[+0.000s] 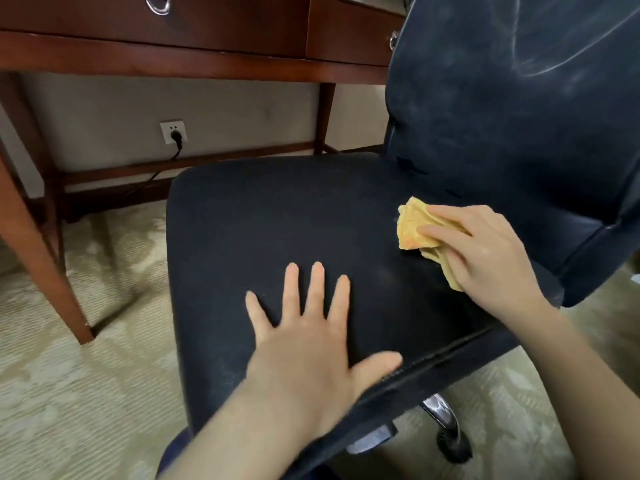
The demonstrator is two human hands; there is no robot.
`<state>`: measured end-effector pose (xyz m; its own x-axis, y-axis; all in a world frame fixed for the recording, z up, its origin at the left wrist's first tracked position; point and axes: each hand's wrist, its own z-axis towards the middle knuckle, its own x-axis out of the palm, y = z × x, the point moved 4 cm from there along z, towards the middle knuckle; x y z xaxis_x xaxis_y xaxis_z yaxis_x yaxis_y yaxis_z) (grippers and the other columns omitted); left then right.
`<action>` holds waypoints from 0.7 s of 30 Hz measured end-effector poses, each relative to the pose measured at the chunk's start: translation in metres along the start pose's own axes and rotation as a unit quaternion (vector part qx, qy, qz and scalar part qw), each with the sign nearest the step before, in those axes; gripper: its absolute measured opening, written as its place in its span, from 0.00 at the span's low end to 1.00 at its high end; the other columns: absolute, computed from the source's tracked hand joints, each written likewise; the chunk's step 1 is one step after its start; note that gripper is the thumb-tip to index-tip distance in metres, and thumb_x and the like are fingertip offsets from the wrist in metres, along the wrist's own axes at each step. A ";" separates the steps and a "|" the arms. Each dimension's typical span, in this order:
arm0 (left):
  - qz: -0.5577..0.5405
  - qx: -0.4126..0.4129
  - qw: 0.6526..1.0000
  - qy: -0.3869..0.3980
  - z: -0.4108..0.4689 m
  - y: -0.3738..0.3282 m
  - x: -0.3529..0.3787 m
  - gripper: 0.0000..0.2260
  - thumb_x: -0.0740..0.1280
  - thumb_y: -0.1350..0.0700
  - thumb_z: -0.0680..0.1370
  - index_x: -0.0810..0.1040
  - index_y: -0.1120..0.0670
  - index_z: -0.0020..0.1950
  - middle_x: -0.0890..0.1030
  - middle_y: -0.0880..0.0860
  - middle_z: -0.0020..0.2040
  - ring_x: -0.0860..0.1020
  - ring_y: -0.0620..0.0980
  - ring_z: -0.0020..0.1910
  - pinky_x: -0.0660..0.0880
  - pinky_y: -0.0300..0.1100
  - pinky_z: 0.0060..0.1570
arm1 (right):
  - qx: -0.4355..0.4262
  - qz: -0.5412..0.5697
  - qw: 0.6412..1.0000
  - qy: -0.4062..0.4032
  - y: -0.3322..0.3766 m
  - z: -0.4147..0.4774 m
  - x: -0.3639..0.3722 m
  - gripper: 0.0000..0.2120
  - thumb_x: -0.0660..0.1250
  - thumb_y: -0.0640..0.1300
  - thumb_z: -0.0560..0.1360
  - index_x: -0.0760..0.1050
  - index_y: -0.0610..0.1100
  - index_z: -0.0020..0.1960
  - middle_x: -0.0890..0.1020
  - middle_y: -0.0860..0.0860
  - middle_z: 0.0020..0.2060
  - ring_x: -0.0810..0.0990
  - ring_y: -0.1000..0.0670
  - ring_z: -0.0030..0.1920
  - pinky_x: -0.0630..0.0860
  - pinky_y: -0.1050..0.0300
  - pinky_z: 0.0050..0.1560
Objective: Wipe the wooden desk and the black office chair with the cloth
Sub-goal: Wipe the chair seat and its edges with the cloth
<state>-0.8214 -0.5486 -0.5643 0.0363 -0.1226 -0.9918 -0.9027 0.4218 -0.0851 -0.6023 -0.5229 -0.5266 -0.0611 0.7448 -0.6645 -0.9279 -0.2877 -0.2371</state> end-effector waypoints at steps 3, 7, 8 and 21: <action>0.012 0.041 0.996 -0.077 -0.005 -0.005 0.008 0.44 0.38 0.24 0.69 0.56 0.48 0.78 0.54 0.61 0.77 0.51 0.64 0.76 0.50 0.75 0.62 | 0.066 -0.021 0.997 0.013 -0.019 -0.022 -0.009 0.16 0.57 0.38 0.73 0.82 0.41 0.52 0.80 0.44 0.56 0.74 0.42 0.50 0.73 0.46 0.46; 0.010 0.056 0.991 -0.118 -0.006 0.010 0.009 0.45 0.47 0.24 0.68 0.72 0.56 0.70 0.70 0.64 0.70 0.65 0.68 0.70 0.55 0.77 0.59 | 0.155 -0.019 0.987 0.026 -0.041 -0.036 -0.013 0.13 0.64 0.33 0.72 0.81 0.41 0.54 0.80 0.45 0.57 0.73 0.41 0.51 0.74 0.45 0.52; 0.007 0.055 0.993 -0.108 -0.007 0.013 0.007 0.45 0.46 0.24 0.68 0.72 0.55 0.70 0.70 0.64 0.70 0.65 0.68 0.70 0.55 0.77 0.59 | 0.174 -0.018 0.984 0.032 -0.043 -0.036 -0.014 0.14 0.66 0.31 0.72 0.81 0.41 0.54 0.79 0.45 0.58 0.73 0.41 0.52 0.73 0.47 0.52; -0.003 0.001 0.999 -0.051 -0.003 0.065 -0.003 0.54 0.28 0.17 0.47 0.28 0.36 0.72 0.24 0.48 0.71 0.26 0.53 0.71 0.39 0.69 0.67 | 0.234 -0.027 0.956 0.174 -0.066 0.037 0.050 0.15 0.61 0.31 0.74 0.79 0.39 0.57 0.78 0.43 0.56 0.74 0.40 0.53 0.71 0.51 0.48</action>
<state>-0.8815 -0.5232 -0.5668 0.0855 -0.0335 -0.9958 -0.9019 0.4222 -0.0917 -0.5576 -0.4441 -0.5184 0.0412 0.4827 -0.8748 -0.9942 0.1066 0.0120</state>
